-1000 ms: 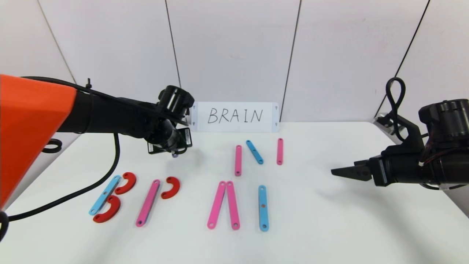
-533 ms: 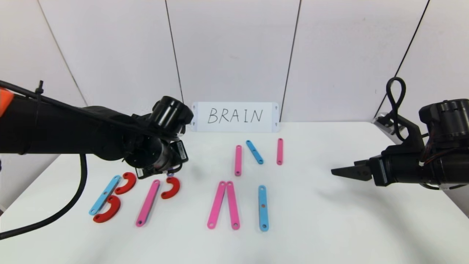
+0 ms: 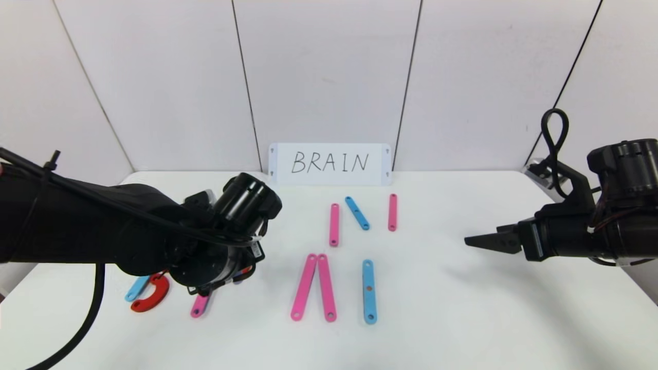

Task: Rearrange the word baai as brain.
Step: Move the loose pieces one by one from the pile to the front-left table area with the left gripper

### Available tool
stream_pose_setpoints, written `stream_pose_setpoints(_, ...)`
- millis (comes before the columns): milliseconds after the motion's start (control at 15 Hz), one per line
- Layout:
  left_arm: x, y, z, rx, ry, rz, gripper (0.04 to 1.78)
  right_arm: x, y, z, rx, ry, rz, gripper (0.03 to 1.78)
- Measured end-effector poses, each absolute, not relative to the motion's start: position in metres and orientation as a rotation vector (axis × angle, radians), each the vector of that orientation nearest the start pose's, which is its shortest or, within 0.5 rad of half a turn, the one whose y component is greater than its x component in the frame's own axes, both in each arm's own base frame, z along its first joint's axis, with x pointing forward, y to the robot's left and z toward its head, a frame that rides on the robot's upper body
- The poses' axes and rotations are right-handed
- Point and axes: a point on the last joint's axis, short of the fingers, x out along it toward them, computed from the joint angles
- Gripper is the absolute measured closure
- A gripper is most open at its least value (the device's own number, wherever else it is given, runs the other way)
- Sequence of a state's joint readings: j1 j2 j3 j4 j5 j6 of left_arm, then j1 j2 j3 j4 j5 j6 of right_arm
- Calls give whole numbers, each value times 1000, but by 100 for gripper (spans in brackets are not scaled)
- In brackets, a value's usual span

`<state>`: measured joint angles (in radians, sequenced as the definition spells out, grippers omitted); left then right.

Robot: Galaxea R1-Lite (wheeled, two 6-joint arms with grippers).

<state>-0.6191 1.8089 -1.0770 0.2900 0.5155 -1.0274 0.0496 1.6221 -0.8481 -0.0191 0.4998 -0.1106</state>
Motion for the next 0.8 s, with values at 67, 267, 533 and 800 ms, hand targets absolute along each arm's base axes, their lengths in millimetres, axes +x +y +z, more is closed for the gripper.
stream_pose_setpoints(67,253,-167,142,-410,801,346,154,265,24,163,68,713,563,8)
stream_pose_setpoints(267,248,-168,132,-389,819,362,154,265,24,164,68,712,562,8)
stream_pose_setpoints(533,246,-169,122,-413,795,438,154,265,24,164,68,712,561,8)
stream_pose_setpoints(800,246,-170,114,-405,814,452,154,264,24,164,67,710,561,8)
